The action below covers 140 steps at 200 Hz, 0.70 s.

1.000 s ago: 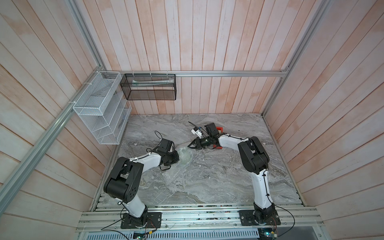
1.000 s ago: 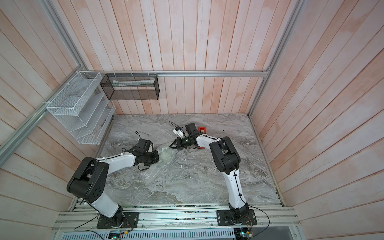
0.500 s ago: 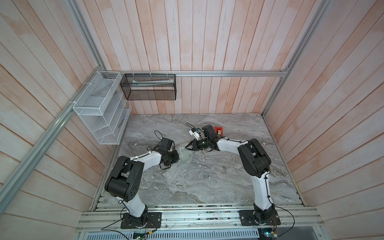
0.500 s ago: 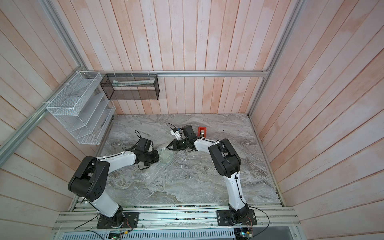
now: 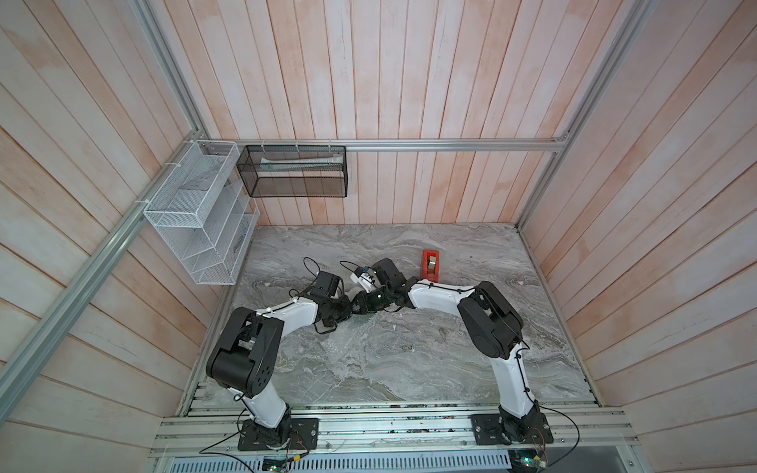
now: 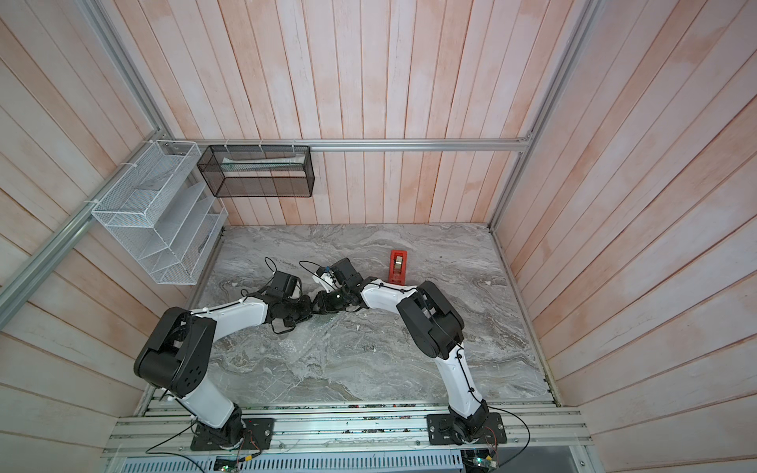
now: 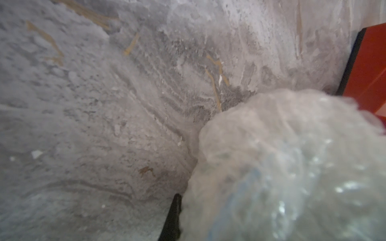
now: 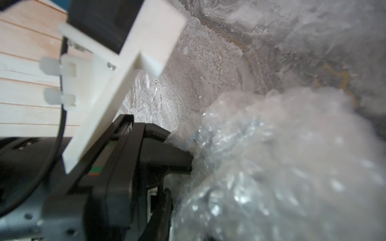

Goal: Wrap bowls in bubble wrap
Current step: Wrap the bowl in bubble wrap.

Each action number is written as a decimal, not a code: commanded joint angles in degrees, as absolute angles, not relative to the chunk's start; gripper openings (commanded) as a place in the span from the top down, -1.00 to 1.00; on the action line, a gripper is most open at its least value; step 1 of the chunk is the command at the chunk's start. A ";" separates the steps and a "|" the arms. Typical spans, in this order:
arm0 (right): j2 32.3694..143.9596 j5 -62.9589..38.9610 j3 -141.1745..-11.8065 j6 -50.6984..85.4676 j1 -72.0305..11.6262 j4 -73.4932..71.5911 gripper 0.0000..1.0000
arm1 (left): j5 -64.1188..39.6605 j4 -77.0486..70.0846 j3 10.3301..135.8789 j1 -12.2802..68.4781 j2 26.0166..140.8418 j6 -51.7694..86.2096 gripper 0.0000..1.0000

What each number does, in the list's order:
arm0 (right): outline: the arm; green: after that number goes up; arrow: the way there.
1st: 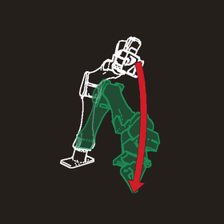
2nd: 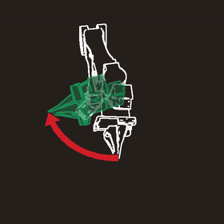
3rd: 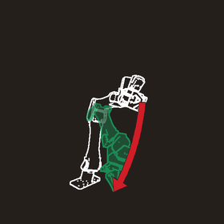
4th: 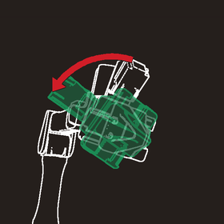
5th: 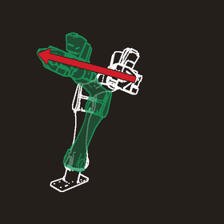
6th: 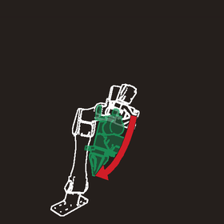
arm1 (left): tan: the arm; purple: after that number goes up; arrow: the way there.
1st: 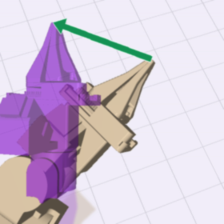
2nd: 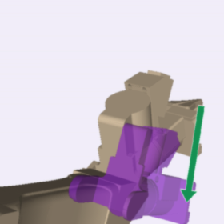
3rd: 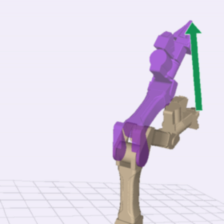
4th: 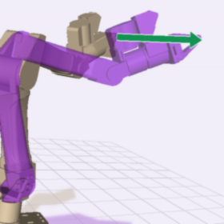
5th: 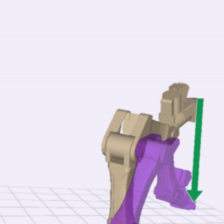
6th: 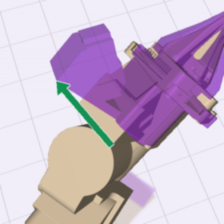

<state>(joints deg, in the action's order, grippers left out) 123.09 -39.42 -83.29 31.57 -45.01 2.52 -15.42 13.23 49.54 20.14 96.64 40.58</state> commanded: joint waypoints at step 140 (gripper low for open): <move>126.14 -22.07 -83.23 40.16 -42.10 17.40 0.61 | -17.86 4.97 43.76 18.19 90.45 47.26 0.95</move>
<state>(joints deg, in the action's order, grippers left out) 122.41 -30.65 -83.85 43.68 -43.46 5.30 -17.52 5.30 43.92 19.38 94.04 44.80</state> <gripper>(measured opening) 0.194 0.098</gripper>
